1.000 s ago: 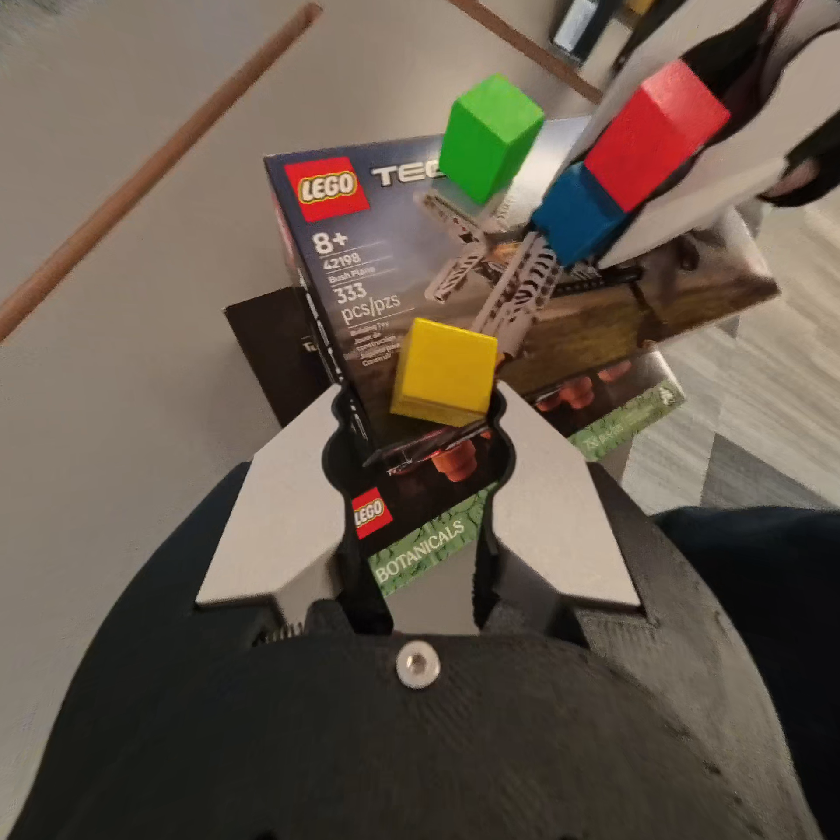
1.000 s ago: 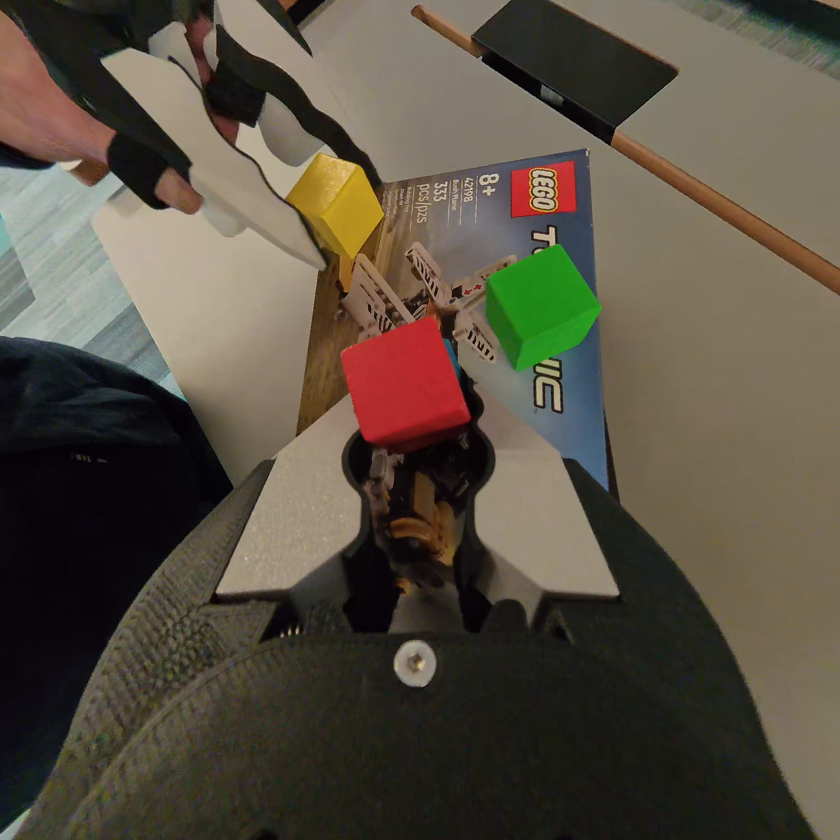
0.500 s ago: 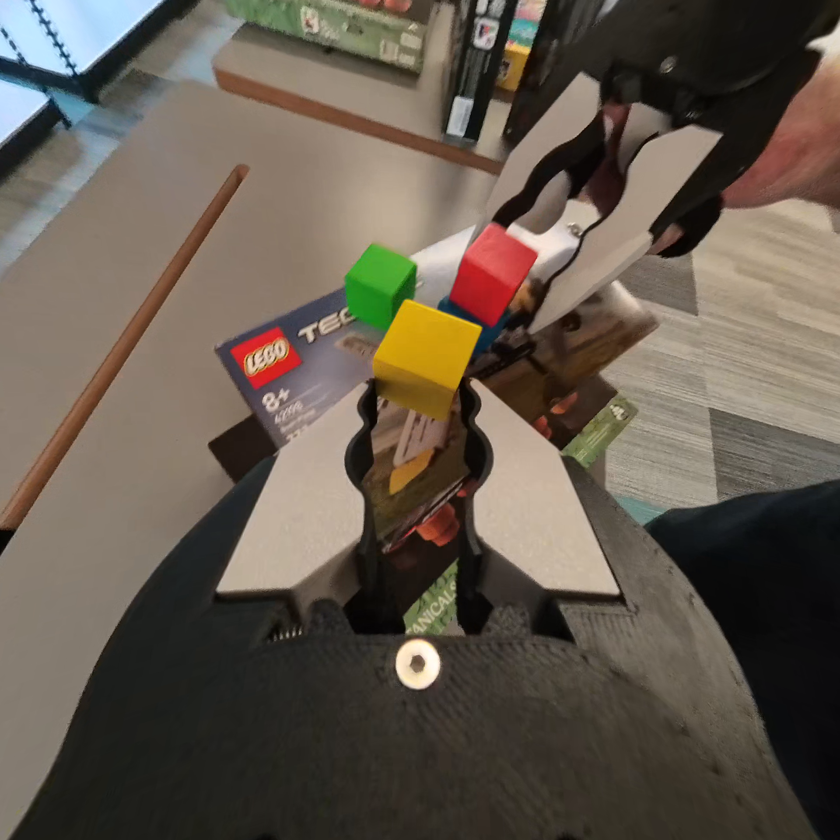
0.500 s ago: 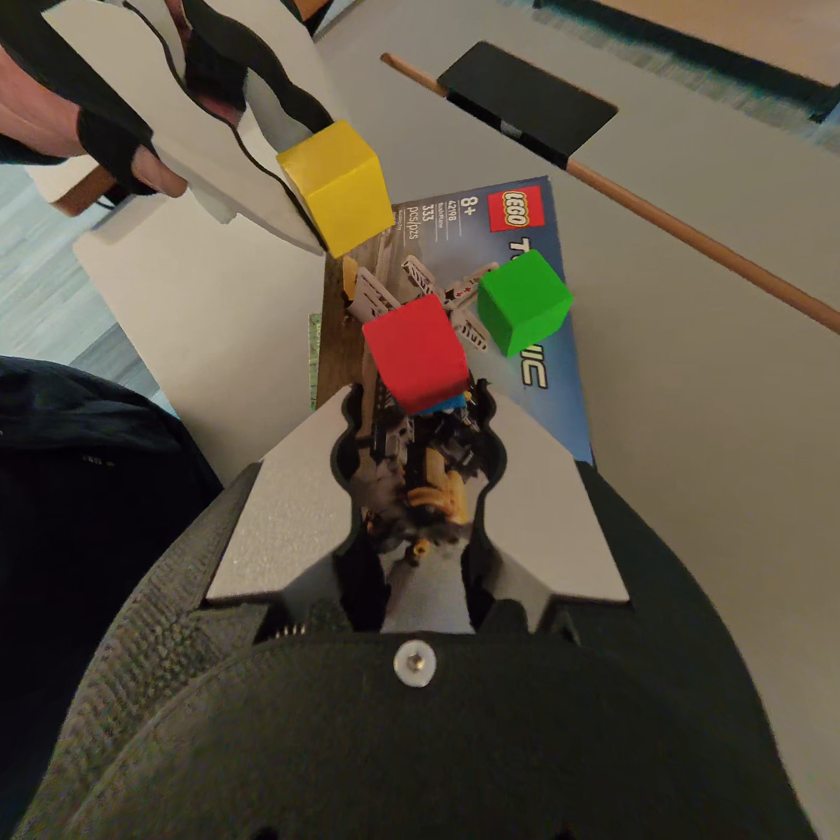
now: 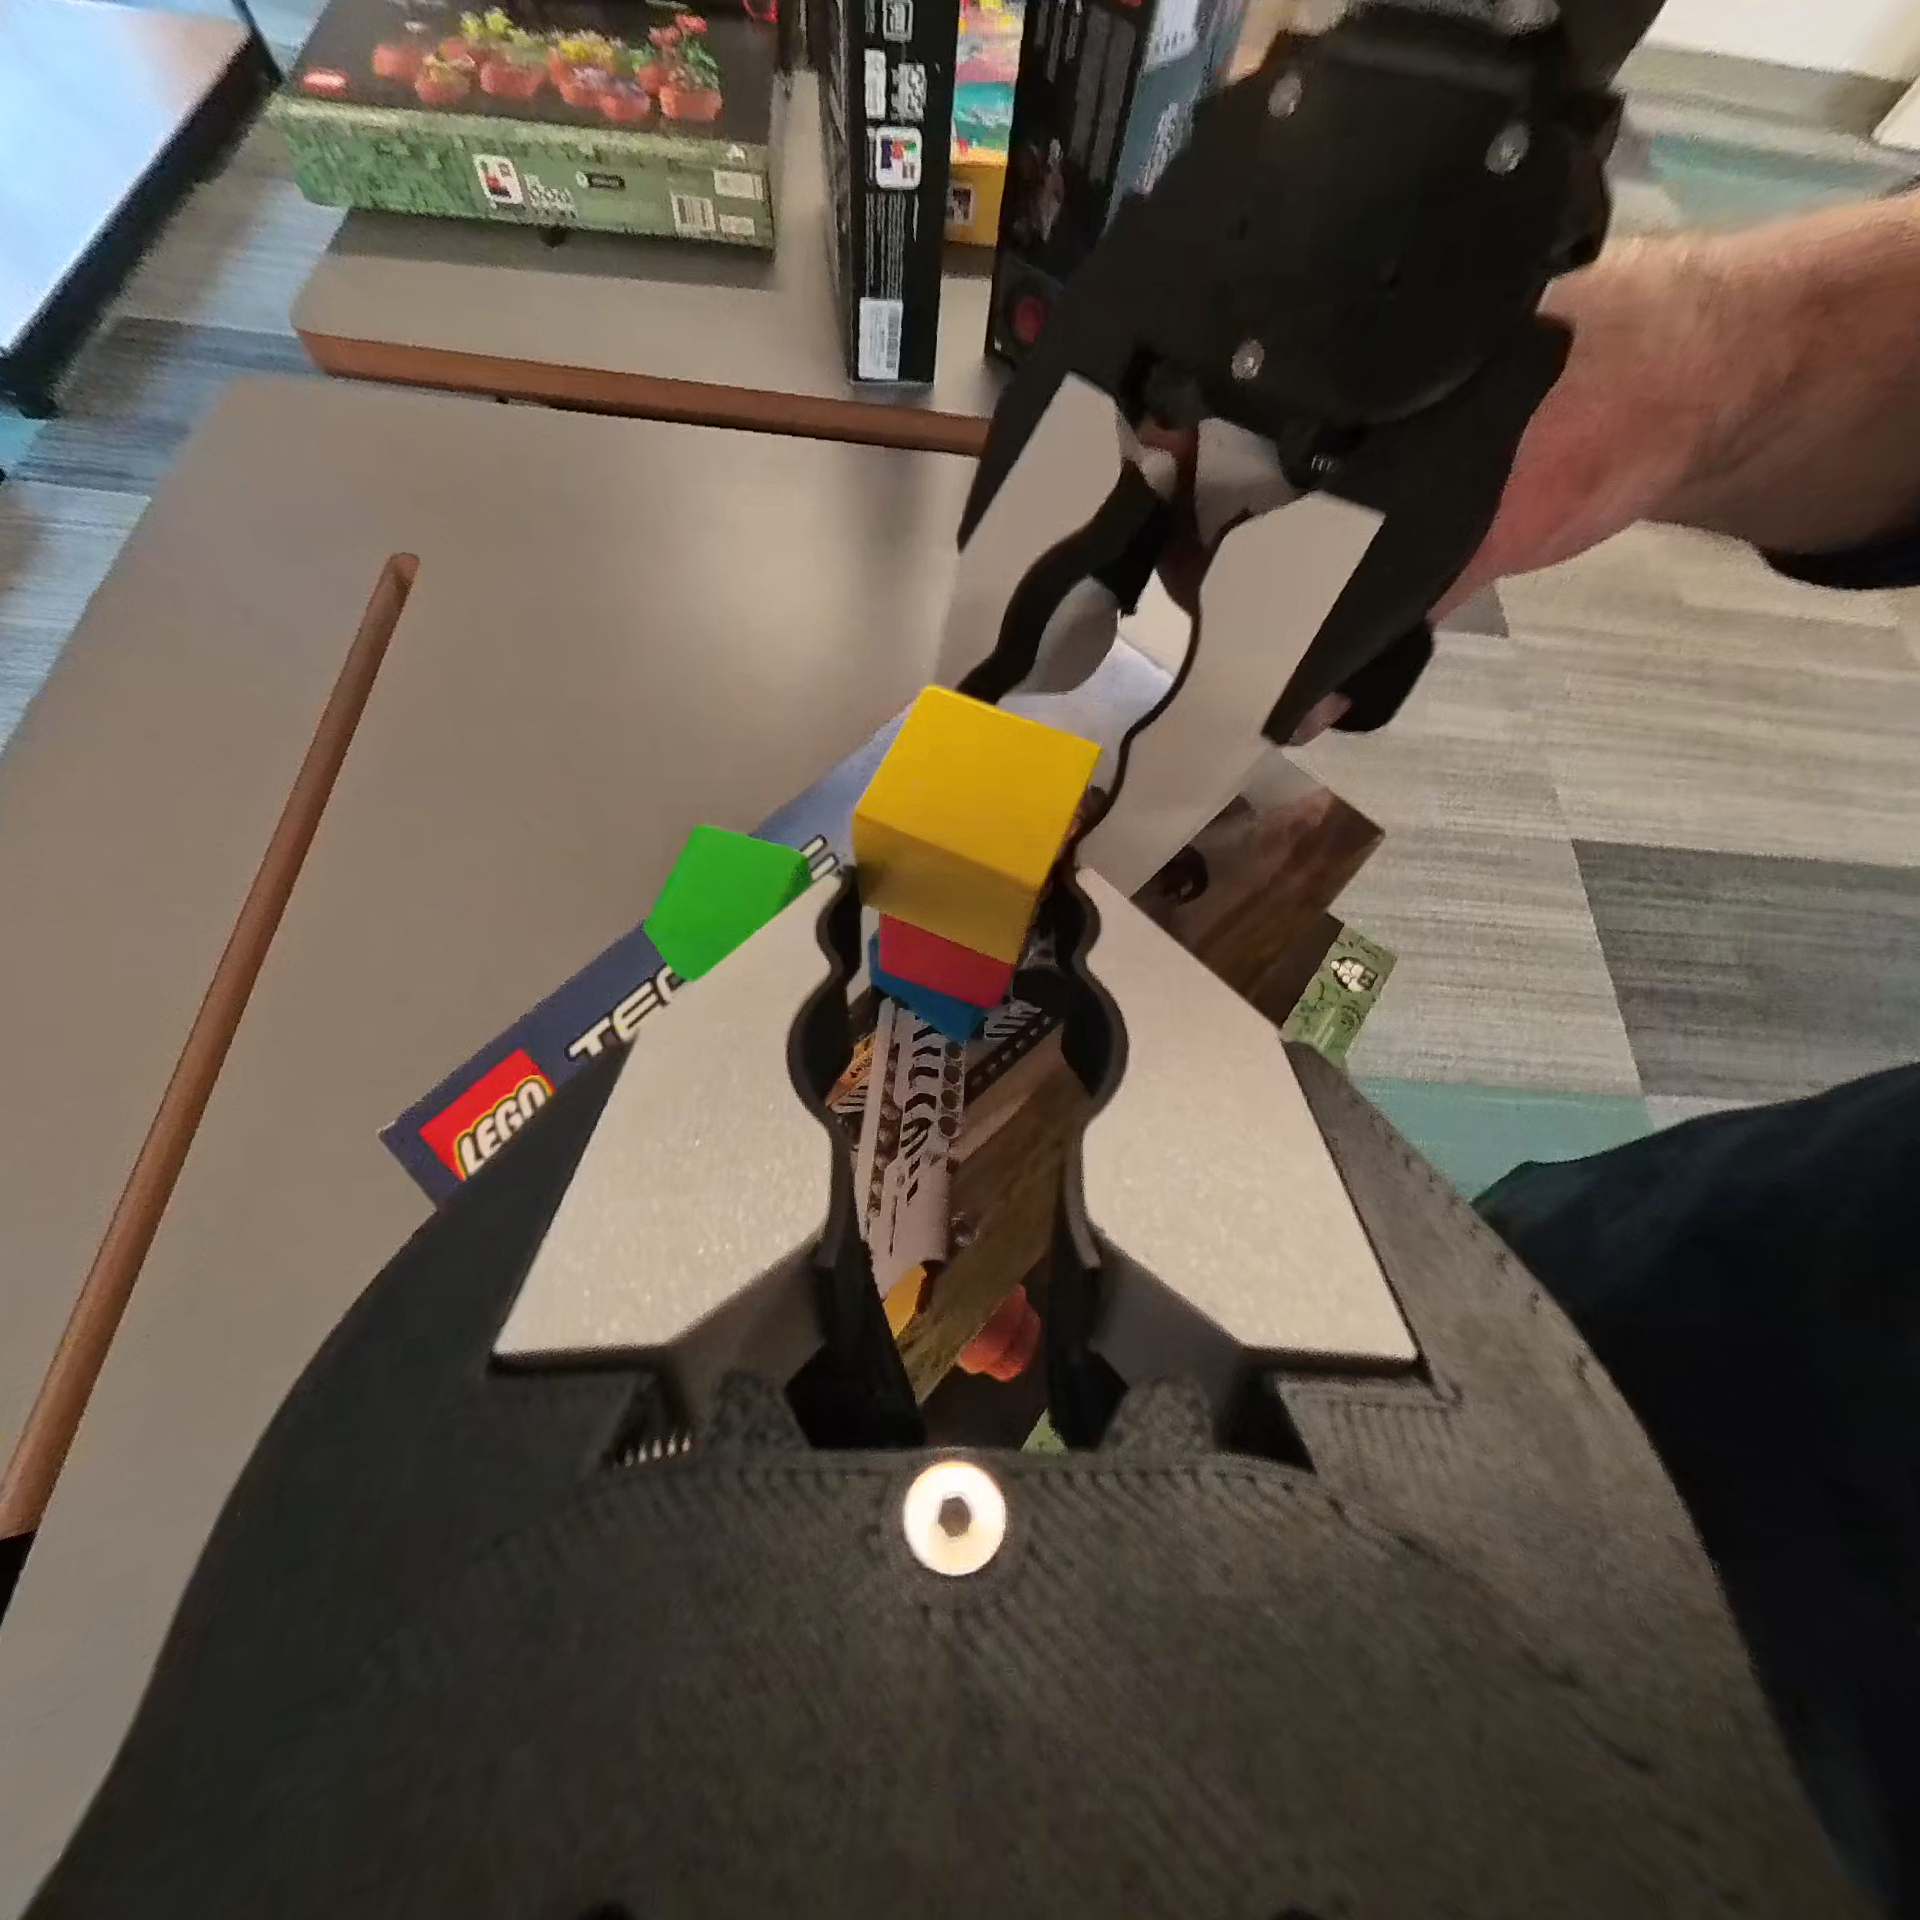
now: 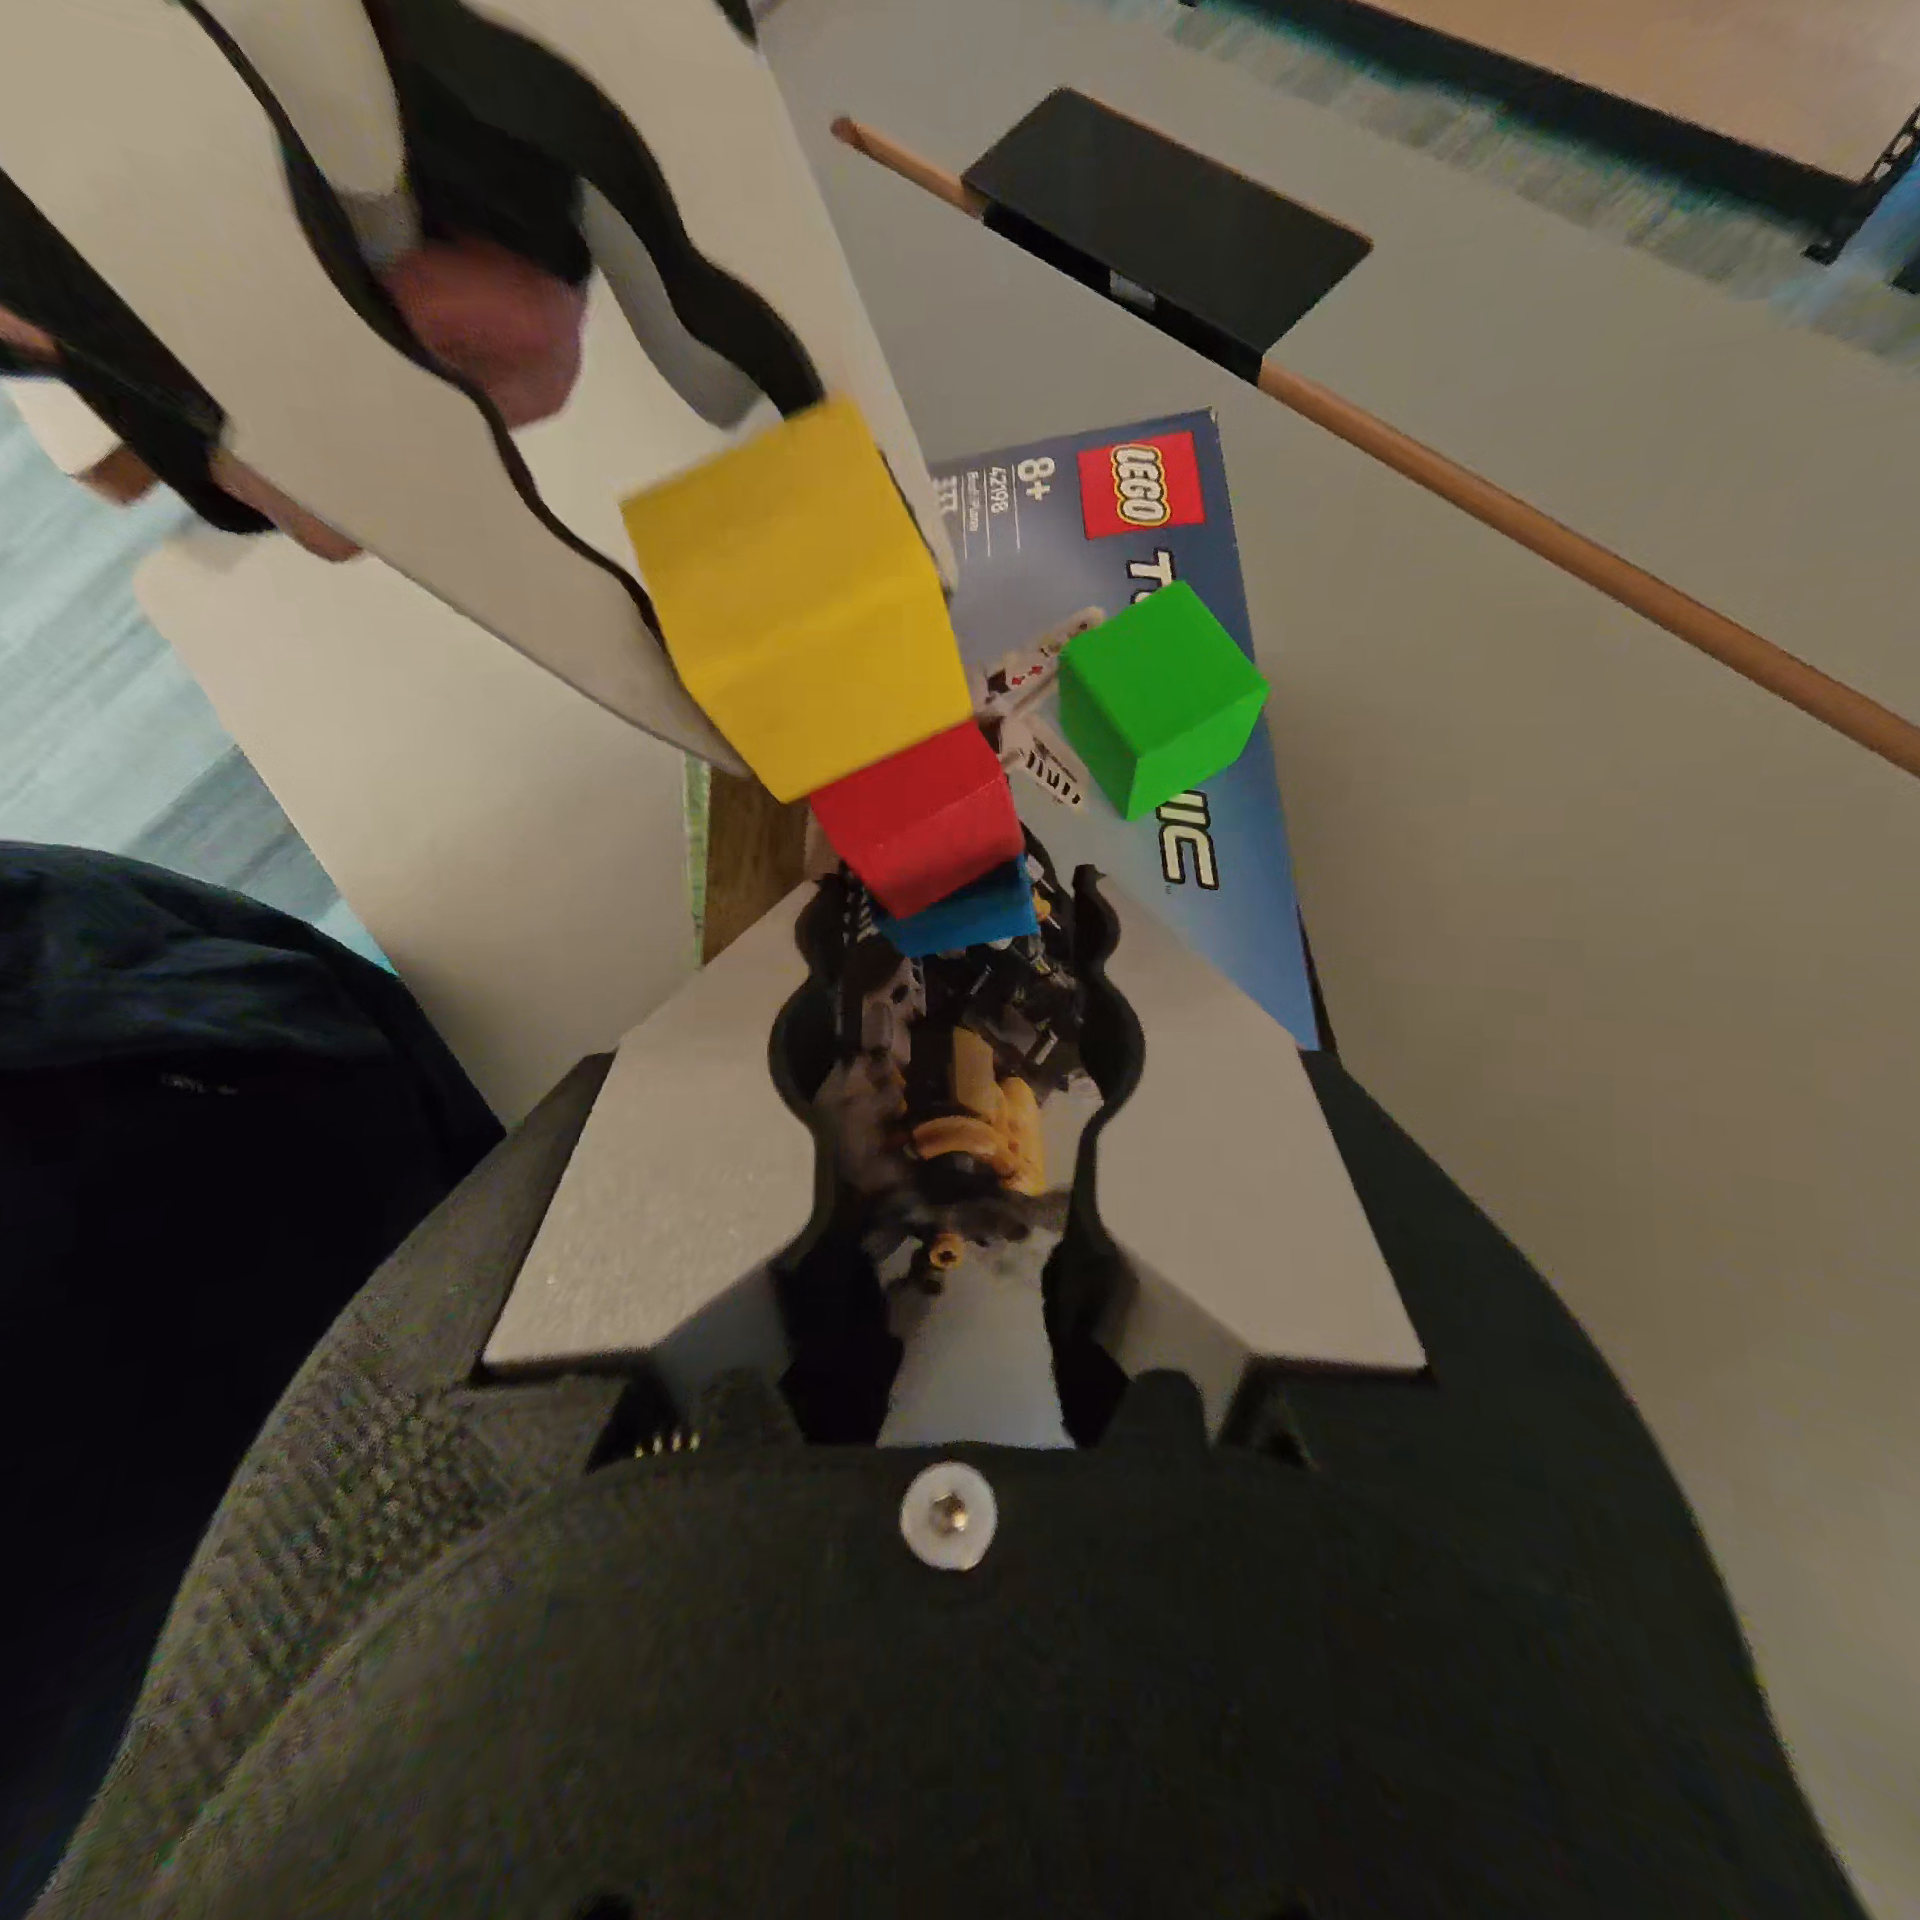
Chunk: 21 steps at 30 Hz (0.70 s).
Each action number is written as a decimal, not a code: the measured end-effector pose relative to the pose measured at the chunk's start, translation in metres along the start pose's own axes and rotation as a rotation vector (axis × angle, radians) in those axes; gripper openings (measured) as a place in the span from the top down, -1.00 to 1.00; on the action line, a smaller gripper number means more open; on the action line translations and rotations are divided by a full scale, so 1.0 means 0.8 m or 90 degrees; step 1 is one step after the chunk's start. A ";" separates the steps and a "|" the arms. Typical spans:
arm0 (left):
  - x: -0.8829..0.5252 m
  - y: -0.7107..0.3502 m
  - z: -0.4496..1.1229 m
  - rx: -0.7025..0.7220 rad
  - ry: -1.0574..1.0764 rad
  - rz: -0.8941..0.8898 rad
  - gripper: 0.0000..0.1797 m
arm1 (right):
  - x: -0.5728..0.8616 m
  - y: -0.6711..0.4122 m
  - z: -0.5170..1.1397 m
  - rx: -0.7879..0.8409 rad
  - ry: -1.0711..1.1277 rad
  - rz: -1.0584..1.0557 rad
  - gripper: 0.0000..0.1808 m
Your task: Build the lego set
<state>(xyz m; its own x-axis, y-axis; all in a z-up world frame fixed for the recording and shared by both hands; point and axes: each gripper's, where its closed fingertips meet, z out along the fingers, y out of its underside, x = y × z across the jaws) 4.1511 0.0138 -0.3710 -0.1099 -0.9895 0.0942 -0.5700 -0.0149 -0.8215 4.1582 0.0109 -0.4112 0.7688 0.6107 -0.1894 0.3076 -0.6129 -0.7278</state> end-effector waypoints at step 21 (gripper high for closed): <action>-0.077 0.029 0.037 -0.068 0.063 -0.027 0.48 | 0.004 0.013 -0.040 0.036 -0.006 0.031 0.46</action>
<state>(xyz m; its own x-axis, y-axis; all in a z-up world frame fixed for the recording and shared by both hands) 4.1687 0.0700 -0.4121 -0.1600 -0.9692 0.1872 -0.6583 -0.0366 -0.7519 4.1817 -0.0091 -0.3982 0.7767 0.5858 -0.2315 0.2378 -0.6130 -0.7535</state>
